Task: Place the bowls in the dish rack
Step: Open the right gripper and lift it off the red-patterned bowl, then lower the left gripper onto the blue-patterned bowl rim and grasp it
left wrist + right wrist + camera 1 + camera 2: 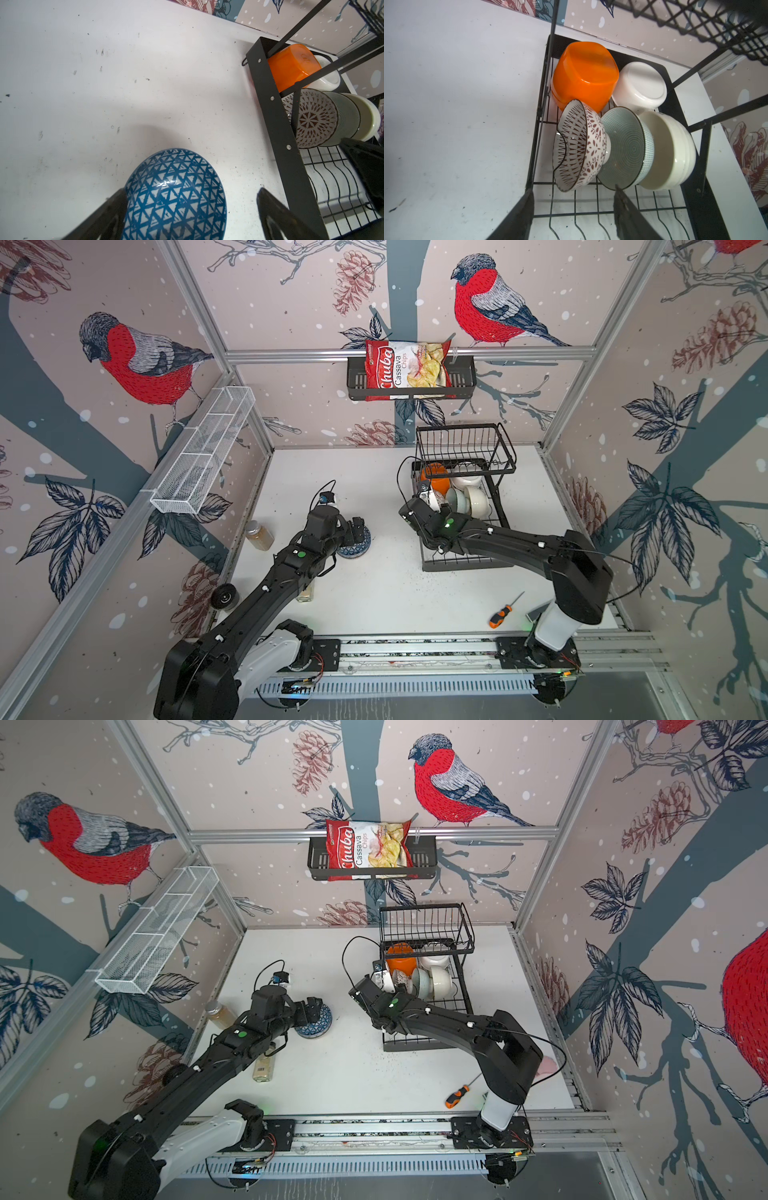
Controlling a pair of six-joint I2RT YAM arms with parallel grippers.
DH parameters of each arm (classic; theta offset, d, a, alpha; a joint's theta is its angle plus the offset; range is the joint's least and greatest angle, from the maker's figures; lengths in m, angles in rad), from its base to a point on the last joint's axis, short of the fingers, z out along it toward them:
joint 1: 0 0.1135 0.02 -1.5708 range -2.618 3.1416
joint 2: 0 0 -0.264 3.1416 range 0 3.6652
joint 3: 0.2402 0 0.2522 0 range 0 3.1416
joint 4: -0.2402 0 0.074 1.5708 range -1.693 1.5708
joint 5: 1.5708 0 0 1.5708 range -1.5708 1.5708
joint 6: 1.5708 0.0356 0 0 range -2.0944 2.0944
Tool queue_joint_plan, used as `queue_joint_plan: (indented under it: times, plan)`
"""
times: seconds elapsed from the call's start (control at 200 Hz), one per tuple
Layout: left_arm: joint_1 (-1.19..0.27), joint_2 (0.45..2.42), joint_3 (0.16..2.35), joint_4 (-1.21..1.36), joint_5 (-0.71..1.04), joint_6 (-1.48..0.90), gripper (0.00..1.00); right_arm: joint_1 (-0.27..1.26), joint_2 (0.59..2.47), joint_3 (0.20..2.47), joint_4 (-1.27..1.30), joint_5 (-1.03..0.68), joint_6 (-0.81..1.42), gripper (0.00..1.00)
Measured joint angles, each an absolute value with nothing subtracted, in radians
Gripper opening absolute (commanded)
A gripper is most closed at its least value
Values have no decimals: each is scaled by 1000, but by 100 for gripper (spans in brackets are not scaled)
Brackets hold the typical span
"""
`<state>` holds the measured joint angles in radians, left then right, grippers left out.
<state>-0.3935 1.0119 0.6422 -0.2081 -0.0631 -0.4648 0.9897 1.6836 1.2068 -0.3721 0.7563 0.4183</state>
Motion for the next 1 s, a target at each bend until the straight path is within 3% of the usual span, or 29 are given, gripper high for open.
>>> queue_joint_plan:
  times: [0.59, 1.001]
  plan:
    - [-393, 1076, 714, -380, -164, -519, 96, 965, 1518, 1175, -367, 416, 336, 65]
    - [-393, 1156, 773, -506, -232, -571, 94, 909, 1475, 1134, -300, 322, 314, 66]
